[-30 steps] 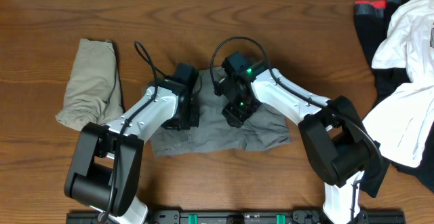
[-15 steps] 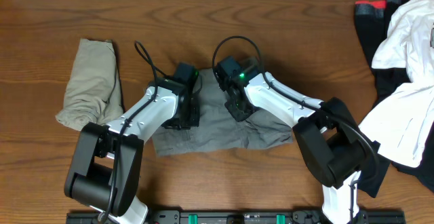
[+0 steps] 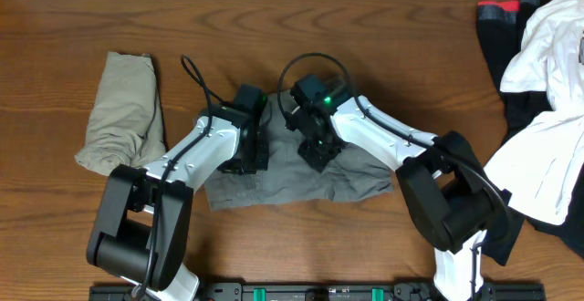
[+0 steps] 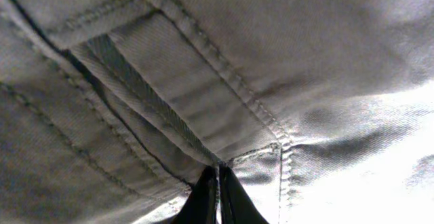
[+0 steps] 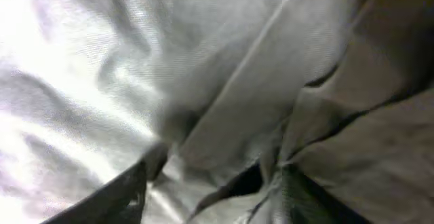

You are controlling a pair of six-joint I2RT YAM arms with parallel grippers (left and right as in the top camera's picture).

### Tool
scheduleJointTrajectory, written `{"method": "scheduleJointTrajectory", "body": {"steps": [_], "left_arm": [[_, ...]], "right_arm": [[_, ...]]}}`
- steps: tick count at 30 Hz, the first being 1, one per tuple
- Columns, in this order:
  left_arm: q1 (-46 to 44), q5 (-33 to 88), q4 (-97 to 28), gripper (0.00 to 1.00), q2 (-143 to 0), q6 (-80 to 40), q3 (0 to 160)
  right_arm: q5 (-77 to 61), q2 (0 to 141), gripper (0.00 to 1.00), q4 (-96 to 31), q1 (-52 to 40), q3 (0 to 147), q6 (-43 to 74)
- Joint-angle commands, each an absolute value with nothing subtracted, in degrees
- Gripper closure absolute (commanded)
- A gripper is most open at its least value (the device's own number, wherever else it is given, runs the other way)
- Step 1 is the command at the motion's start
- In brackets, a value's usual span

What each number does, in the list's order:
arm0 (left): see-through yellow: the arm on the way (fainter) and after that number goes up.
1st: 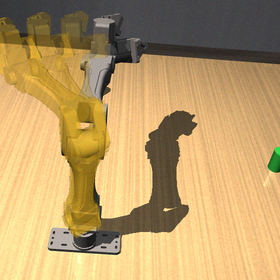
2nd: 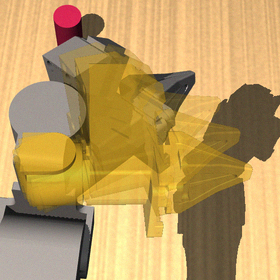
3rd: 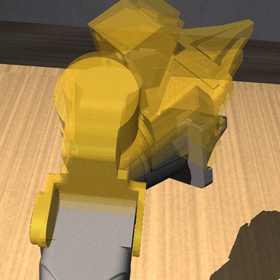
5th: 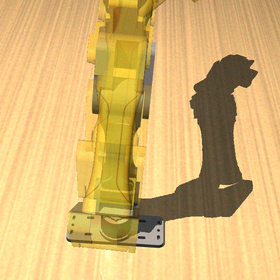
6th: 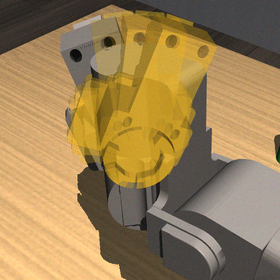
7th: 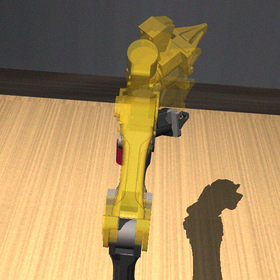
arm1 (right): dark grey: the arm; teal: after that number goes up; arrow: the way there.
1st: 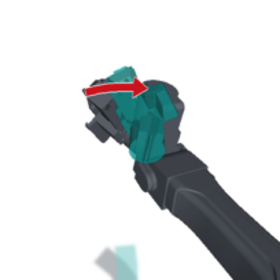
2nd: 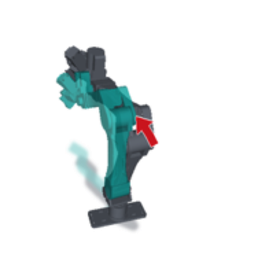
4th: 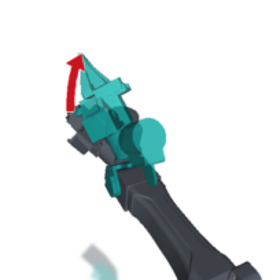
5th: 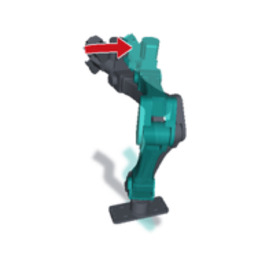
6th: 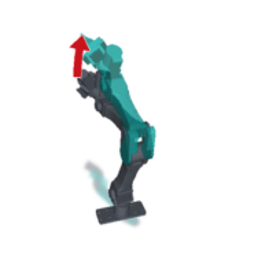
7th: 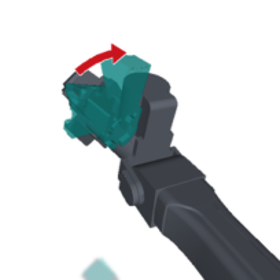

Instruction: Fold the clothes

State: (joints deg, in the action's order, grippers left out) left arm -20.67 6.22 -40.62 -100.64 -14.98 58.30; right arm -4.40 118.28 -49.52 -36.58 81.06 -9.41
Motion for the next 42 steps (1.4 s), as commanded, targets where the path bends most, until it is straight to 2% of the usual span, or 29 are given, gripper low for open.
{"method": "scheduleJointTrajectory", "body": {"steps": [1,8,11,21,29,36,42], "left_arm": [[-20.6,6.0,-40.8,0.94,-101.2,-15.1,58.7],[-20.6,6.0,-40.8,0.94,-101.2,-15.1,58.7],[-20.6,6.0,-40.8,0.94,-101.2,-15.1,58.7],[-20.6,5.7,-40.8,0.94,-101.2,-15.1,58.7],[-20.6,5.3,-40.8,0.94,-101.2,-15.1,58.7],[-20.6,4.9,-40.8,0.94,-101.2,-15.1,58.7],[-20.6,4.9,-41.1,0.94,-101.2,-15.1,58.7]], "right_arm": [[-1.8,124.0,0.51,-48.5,-37.1,80.4,-5.7],[6.1,125.2,0.89,-49.4,-37.2,80.6,0.3],[7.4,123.1,0.98,-49.5,-37.0,80.6,1.4],[6.9,111.6,0.99,-50.4,-34.5,80.6,1.7],[1.8,108.3,0.99,-50.5,-24.3,80.6,1.7],[-14.8,108.3,0.99,-50.3,-15.1,80.6,-6.3],[-9.0,108.3,0.99,-49.9,-11.3,80.6,-6.0]]}}
